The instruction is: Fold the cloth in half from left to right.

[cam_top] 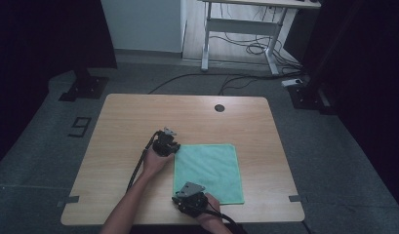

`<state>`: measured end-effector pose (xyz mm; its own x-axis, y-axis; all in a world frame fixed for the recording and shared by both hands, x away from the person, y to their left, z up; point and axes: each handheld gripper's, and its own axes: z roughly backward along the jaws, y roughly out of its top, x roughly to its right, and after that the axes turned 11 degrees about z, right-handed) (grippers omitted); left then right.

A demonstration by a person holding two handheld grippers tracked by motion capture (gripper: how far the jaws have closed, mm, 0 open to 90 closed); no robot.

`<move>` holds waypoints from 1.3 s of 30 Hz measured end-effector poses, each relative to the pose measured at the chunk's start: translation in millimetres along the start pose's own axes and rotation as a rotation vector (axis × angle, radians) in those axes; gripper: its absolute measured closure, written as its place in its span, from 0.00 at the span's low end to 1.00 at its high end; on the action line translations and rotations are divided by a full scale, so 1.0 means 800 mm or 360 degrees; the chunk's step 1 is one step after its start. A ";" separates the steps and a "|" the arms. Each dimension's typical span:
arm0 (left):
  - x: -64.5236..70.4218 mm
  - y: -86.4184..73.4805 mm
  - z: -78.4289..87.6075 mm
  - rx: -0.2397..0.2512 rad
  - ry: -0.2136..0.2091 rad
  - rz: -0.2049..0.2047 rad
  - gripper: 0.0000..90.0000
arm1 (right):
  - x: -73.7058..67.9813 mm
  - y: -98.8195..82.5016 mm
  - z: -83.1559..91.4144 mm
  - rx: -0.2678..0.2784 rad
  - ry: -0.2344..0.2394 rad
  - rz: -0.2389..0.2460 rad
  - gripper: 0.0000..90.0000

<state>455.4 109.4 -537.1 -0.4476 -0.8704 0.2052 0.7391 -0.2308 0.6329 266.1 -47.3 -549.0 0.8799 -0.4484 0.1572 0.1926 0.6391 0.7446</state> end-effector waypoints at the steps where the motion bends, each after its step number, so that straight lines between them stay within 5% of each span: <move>1: 0.000 0.000 0.000 0.0000 -0.0009 0.0001 0.91 | 0.000 0.000 0.000 -0.0002 -0.0004 -0.0001 0.87; 8: 0.005 0.003 0.004 0.0032 -0.0020 0.0004 0.96 | 0.006 0.003 -0.001 -0.0026 0.0013 -0.0034 0.94; 25: 0.021 0.027 0.042 0.0102 -0.0073 -0.0005 0.96 | 0.007 0.019 0.023 0.0182 -0.0042 -0.0094 0.94; 39: 0.015 0.035 0.057 0.0106 -0.0047 0.0010 0.96 | 0.001 0.029 0.025 0.0267 -0.0059 -0.0112 0.94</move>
<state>447.7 112.4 -483.1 -0.4586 -0.8581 0.2308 0.7071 -0.1951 0.6797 262.3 -45.3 -518.9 0.8495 -0.5132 0.1223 0.1753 0.4933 0.8520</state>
